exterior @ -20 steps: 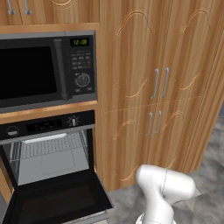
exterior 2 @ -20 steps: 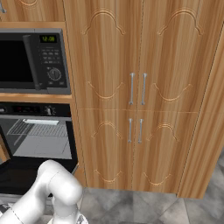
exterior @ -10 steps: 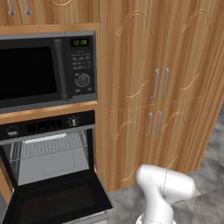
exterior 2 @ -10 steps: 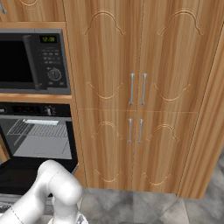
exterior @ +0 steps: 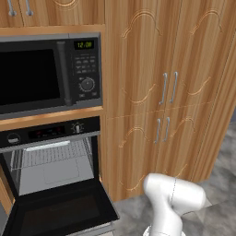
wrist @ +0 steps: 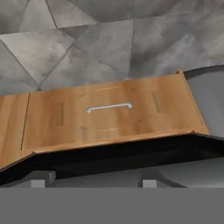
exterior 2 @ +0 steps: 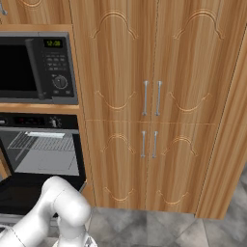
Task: Take the baked cake out of the oven and place it on the plate for cooling. Then close the oven door.
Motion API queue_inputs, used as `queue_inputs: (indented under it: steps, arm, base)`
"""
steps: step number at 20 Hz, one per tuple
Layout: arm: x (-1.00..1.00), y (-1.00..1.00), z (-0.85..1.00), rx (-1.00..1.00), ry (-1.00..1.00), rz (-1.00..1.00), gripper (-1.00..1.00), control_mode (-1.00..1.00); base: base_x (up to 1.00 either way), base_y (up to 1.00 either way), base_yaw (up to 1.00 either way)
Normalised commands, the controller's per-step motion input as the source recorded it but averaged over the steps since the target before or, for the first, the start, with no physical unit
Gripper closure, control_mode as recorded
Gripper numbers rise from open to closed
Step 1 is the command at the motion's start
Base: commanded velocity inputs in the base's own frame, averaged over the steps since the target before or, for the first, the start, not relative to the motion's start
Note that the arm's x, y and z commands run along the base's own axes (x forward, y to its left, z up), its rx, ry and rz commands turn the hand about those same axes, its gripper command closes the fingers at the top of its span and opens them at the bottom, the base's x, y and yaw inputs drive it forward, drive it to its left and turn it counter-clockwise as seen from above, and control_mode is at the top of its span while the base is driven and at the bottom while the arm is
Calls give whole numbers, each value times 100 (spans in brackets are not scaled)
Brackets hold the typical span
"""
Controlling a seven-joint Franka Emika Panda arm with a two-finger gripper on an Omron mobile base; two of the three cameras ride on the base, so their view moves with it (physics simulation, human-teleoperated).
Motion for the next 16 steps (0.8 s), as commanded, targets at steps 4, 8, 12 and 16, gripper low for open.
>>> queue_inputs:
  steps: [4, 8, 12, 16]
  arm:
    - [88, 0, -13, 16, -35, 1, -100, -100]
    - [94, 0, -8, 18, -29, 2, -100, -100]
    - [62, 0, -31, 9, -21, 2, -100, -100]
    - [3, 8, -54, 0, -13, 2, -100, -100]
  base:
    - [0, 0, 0]
    - [0, 0, 0]
    - [0, 0, 0]
    - [0, 0, 0]
